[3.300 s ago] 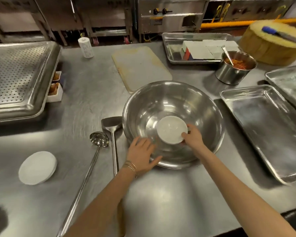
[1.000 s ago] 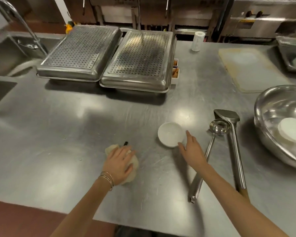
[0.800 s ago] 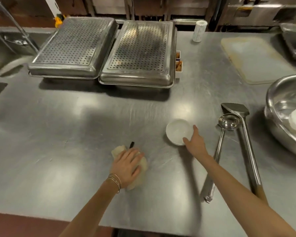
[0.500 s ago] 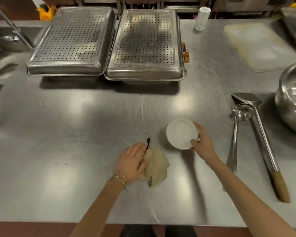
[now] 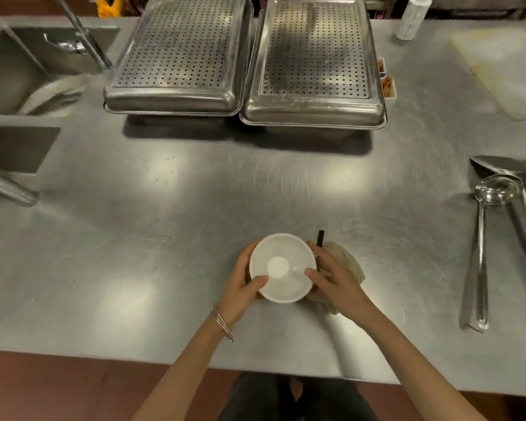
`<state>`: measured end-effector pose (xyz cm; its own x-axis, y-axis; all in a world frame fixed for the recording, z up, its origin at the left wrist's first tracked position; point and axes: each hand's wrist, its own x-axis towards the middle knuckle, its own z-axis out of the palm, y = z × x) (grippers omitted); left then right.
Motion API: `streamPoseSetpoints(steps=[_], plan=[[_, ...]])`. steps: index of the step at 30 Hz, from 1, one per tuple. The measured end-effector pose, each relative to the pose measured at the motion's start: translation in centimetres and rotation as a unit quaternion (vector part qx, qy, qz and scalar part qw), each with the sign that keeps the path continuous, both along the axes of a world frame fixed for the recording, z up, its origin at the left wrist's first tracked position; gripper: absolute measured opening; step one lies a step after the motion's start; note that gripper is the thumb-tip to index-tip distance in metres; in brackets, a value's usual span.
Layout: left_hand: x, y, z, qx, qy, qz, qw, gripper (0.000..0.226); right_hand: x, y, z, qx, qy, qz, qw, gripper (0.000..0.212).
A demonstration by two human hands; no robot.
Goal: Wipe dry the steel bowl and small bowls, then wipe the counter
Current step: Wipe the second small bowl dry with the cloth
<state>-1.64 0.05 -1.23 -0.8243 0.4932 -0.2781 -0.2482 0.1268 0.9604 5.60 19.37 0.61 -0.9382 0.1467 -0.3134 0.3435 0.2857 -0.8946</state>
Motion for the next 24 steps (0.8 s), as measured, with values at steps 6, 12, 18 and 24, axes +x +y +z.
streamPoseSetpoints(steps=[6,12,18,24], plan=[[1.0,-1.6,-0.7,0.007,-0.027,0.051,0.998,0.074,2.1,3.0,-2.5,0.339,-0.076,0.007,0.938,0.055],[1.9,-1.1,-0.3,-0.014,-0.035,0.061,0.997,0.059,1.2,4.8,-0.9,0.34,0.002,-0.053,0.939,0.013],[2.4,-0.2,1.0,0.012,-0.049,0.068,0.996,0.069,1.0,2.5,6.5,0.047,0.132,-0.162,0.977,0.03],[3.1,1.2,1.2,0.01,-0.041,0.052,0.998,0.072,-0.7,-2.5,2.4,0.074,0.109,0.009,0.991,0.028]])
